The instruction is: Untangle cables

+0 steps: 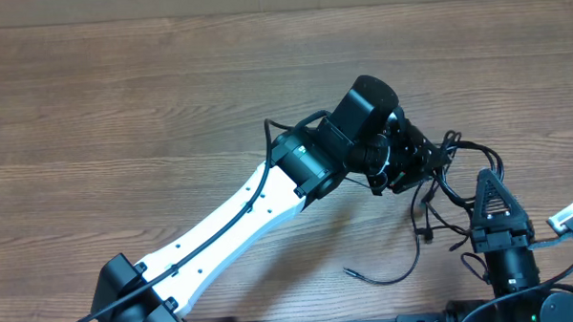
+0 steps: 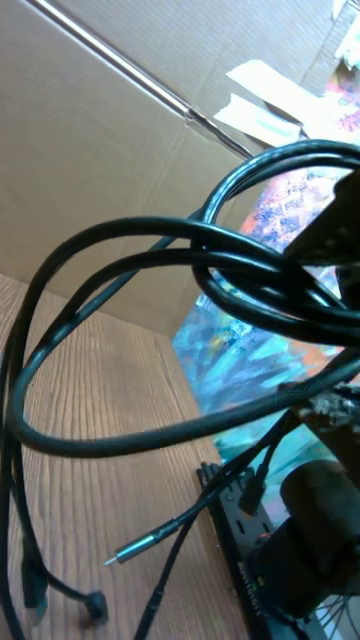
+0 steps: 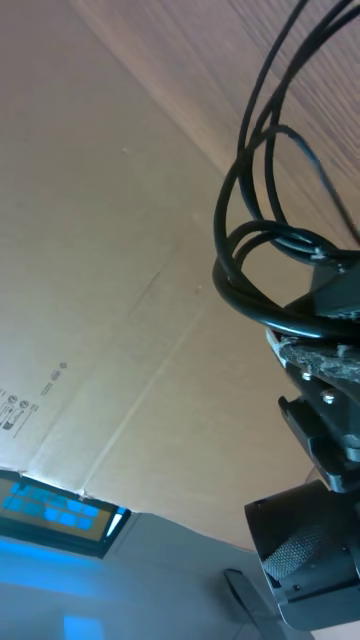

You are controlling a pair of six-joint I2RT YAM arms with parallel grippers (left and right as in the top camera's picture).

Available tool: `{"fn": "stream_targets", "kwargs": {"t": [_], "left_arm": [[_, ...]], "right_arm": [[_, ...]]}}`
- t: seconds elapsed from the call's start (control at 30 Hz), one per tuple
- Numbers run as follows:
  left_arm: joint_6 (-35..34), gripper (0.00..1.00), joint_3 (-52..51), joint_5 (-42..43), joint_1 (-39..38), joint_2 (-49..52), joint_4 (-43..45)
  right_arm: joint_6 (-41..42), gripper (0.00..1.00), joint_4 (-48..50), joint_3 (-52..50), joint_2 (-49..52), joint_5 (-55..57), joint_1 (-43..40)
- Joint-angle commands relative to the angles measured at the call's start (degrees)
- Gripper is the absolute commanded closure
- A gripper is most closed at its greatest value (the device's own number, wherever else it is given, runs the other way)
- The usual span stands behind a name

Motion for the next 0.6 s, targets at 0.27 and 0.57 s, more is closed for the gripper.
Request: {"fn": "stream_targets", "kwargs": {"t": [0.27,0.57], "left_arm": [[-0.26,0.86,0.42,-0.79,-0.42,-1.60,0.15],[-0.22,0.96,0.42,-0.76,-0.42,-1.60,0.13]], "right_arm": [[0.76,0.96,-0.92,-0.11,-0.13,-0.98,-0.20],[-0.85,0.96,-3.80,-0.11,-0.13,-1.31,-0.20]]}}
